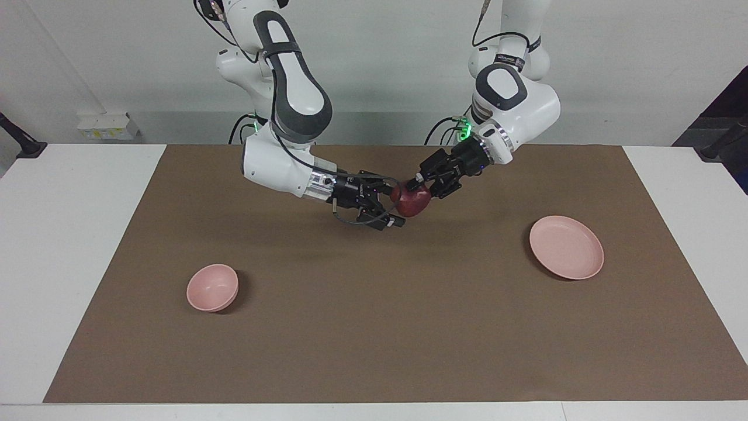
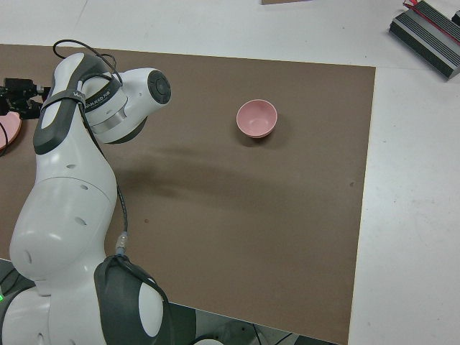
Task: Move apple from plate to bowl
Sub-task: 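Close the right gripper on the apple held by the left gripper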
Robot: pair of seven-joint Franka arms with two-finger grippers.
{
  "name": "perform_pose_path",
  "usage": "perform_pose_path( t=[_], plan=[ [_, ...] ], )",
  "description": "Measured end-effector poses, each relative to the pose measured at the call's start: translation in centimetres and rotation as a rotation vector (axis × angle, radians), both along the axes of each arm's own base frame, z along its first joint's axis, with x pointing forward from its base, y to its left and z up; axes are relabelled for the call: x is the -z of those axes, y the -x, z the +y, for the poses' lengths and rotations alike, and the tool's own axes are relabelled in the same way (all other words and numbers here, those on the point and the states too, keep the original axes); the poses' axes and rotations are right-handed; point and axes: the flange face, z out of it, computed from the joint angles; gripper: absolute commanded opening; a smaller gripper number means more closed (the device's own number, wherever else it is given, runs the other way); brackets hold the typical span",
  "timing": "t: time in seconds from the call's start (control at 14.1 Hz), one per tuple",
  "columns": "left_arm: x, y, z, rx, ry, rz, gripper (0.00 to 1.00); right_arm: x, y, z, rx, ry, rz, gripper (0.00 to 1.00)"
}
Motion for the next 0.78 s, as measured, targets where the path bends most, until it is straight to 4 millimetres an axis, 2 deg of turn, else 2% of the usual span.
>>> perform_pose_path(
  t=[0.28,0.36,0.43,0.71,0.78],
  plan=[
    [0.0,0.3,-0.5,0.012,-0.001,0.000,0.00,-0.1,0.5,1.8,-0.029,-0.002,-0.003,1.00],
    [0.1,0.3,-0.6,0.013,-0.004,0.000,0.00,-0.2,0.6,2.0,-0.033,-0.002,-0.005,0.57],
    [0.1,0.3,-0.6,0.013,-0.006,0.000,0.00,-0.2,0.6,2.0,-0.034,-0.002,-0.006,0.01],
    [0.2,0.3,-0.7,0.019,-0.012,-0.010,0.00,-0.5,0.7,2.1,-0.067,0.036,-0.030,0.00],
    [0.2,0.3,-0.7,0.020,-0.012,-0.010,0.35,-0.6,0.7,2.1,-0.070,0.041,-0.034,0.00]
  ],
)
